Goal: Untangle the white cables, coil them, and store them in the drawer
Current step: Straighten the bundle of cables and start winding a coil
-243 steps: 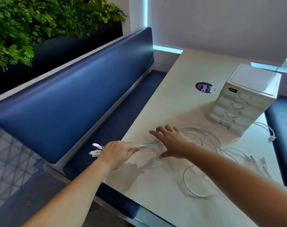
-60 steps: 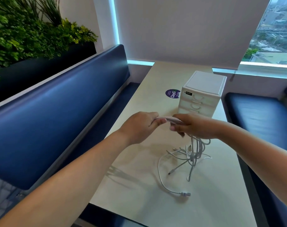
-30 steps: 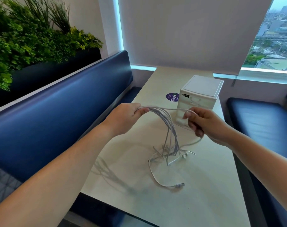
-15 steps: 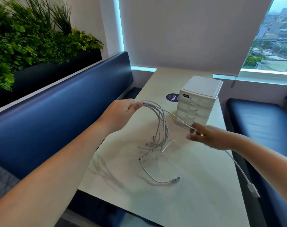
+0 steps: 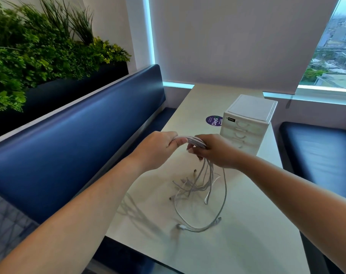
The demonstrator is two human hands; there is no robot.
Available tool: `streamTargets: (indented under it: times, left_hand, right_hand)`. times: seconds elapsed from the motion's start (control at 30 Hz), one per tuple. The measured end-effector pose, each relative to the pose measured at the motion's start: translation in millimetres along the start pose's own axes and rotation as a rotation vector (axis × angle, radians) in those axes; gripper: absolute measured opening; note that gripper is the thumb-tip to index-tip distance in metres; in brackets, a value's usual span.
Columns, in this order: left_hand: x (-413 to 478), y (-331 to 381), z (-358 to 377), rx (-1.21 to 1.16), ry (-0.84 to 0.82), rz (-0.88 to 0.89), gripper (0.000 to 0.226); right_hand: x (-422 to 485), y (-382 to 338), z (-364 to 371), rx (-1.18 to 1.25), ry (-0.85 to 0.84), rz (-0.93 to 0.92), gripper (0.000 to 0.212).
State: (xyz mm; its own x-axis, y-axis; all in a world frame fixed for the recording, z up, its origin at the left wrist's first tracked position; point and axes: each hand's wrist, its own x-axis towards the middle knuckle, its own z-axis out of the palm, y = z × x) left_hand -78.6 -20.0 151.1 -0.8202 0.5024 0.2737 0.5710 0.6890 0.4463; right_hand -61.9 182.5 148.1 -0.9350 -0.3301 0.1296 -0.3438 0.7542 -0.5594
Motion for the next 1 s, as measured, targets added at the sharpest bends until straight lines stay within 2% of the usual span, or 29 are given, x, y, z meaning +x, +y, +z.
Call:
streamTargets:
  times: [0.13, 0.27, 0.43, 0.53, 0.73, 0.87, 0.93, 1.0]
  left_hand:
    - [0, -6, -7, 0.030, -0.026, 0.007, 0.054]
    - [4, -9, -10, 0.041, -0.020, 0.014, 0.053]
    - [11, -21, -23, 0.018, 0.083, 0.018, 0.055]
    - [14, -29, -28, 0.045, 0.105, 0.030, 0.062]
    - [20, -32, -28, 0.100, 0.102, 0.029, 0.054]
    - [23, -35, -26, 0.093, 0.101, 0.023, 0.054]
    - [24, -35, -24, 0.092, 0.085, 0.017, 0.054]
    - [24, -33, -21, 0.095, 0.065, 0.010, 0.050]
  right_hand:
    - [-2, -6, -6, -0.147, -0.061, 0.014, 0.015]
    - [-3, -7, -15, -0.272, -0.147, 0.049, 0.012]
    - [-15, 11, -21, -0.145, -0.117, 0.116, 0.010]
    - [-22, 23, -21, -0.147, -0.119, 0.155, 0.014]
    - [-34, 36, -29, -0.053, -0.137, 0.211, 0.029]
    - [-41, 40, -35, 0.188, -0.204, 0.294, 0.042]
    - [-42, 42, -37, 0.171, -0.218, 0.307, 0.047]
    - [-43, 45, -37, 0.055, -0.229, 0.298, 0.057]
